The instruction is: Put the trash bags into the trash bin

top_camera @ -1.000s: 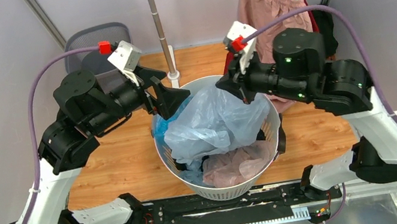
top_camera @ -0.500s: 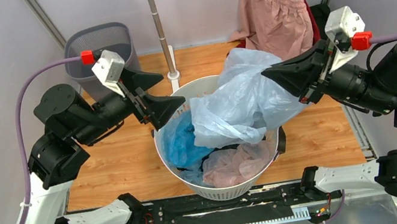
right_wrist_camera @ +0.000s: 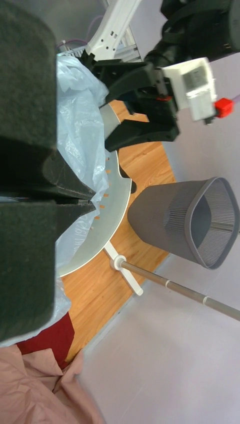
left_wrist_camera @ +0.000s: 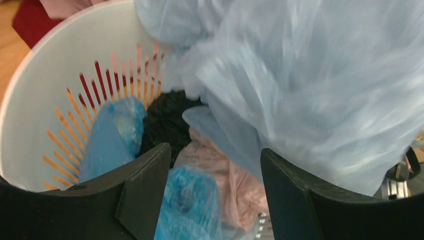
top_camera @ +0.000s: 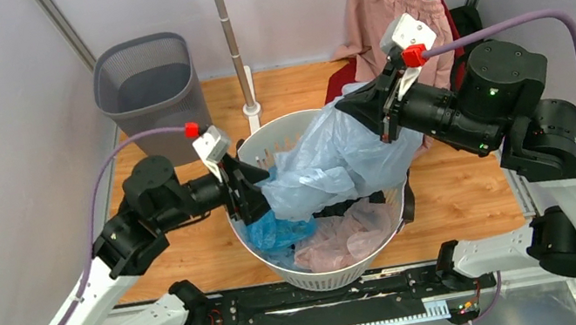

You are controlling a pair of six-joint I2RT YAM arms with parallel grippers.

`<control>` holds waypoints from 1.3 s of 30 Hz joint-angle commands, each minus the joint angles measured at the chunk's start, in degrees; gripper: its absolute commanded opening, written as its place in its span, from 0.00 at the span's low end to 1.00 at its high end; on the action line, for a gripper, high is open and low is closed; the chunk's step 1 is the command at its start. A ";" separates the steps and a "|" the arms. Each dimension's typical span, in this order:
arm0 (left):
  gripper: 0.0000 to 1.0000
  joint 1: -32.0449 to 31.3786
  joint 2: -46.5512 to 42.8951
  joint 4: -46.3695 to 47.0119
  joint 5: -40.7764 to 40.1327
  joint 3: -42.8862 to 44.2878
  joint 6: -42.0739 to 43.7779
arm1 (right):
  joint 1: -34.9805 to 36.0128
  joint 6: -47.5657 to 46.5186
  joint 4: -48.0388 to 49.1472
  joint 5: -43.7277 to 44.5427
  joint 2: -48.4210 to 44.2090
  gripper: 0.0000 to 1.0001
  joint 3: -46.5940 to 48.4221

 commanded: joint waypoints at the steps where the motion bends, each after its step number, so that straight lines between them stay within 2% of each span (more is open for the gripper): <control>1: 0.72 -0.40 -6.94 5.07 1.37 -6.93 -1.25 | 0.73 -0.88 1.89 3.11 0.31 0.00 3.03; 7: 0.78 -0.40 -16.45 2.47 -6.95 -10.62 0.28 | 0.66 -0.57 2.11 4.71 0.52 0.00 4.08; 9: 0.80 -0.41 -18.75 3.33 -6.71 -11.10 0.58 | 0.66 -0.35 2.56 4.69 0.56 0.00 4.01; 15: 0.95 -0.42 -17.87 13.07 3.23 -16.24 1.09 | 0.69 0.08 3.51 4.48 1.26 0.00 4.16; 18: 0.99 -0.43 -16.73 15.71 2.47 -18.93 3.60 | 0.67 0.35 3.82 4.37 1.49 0.00 4.35; 23: 0.99 -0.40 -13.96 18.79 -0.72 -21.48 6.37 | 0.66 0.53 3.82 4.25 1.21 0.00 4.78; 34: 0.94 -0.41 -8.77 26.45 -1.04 -20.77 6.55 | 0.66 0.54 3.82 4.11 0.51 0.00 3.42; 36: 0.86 -0.42 -7.82 26.89 -1.10 -20.45 6.43 | 0.66 0.54 3.77 4.01 0.43 0.00 3.14; 39: 0.68 -0.42 -5.87 26.96 -0.08 -19.38 6.34 | 0.68 0.53 3.84 3.80 0.15 0.00 2.78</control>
